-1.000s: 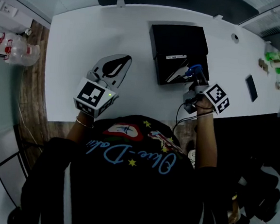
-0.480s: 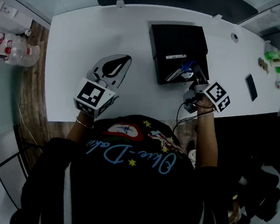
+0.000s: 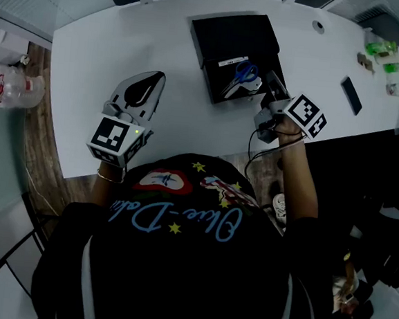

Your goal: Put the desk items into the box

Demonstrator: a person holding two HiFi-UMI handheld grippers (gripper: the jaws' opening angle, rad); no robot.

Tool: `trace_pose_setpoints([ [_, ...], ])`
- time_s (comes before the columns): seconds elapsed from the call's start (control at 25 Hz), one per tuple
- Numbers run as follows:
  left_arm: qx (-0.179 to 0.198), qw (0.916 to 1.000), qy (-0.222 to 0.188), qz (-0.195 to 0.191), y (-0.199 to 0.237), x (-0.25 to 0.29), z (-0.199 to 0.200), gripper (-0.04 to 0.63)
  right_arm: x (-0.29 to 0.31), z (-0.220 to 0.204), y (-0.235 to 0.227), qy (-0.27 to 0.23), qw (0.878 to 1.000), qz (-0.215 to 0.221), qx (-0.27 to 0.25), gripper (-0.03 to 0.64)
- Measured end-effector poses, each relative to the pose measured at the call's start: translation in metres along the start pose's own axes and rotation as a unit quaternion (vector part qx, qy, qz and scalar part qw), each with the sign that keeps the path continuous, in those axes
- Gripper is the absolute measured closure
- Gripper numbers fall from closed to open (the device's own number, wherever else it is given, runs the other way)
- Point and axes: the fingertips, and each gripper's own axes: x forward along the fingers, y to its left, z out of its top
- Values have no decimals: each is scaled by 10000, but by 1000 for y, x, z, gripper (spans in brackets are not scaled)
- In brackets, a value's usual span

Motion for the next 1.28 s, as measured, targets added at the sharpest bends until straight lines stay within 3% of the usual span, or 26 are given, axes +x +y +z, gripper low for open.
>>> trace_pose_setpoints([
  [0.2,25,10000,-60,-40,-8,-5,7,588,-13,16,25,-62,9982,595,-9,607],
  [0.4,173,9996,159,-129,-20,-6,10,588,-32,30,47,119,9923,1086,-590,607],
  [0.6,149,9998,29,-142,-28,-4,8,588,-49,27,82,309,9784,1753,-1047,607],
  [0.96,240,9994,21,-268,-67,-8,15,588,-95,29,110,280,9589,2070,-1920,607],
  [1.28,155,9996,121,-190,-51,-13,5,588,-96,29,132,255,9496,2193,-2224,609],
])
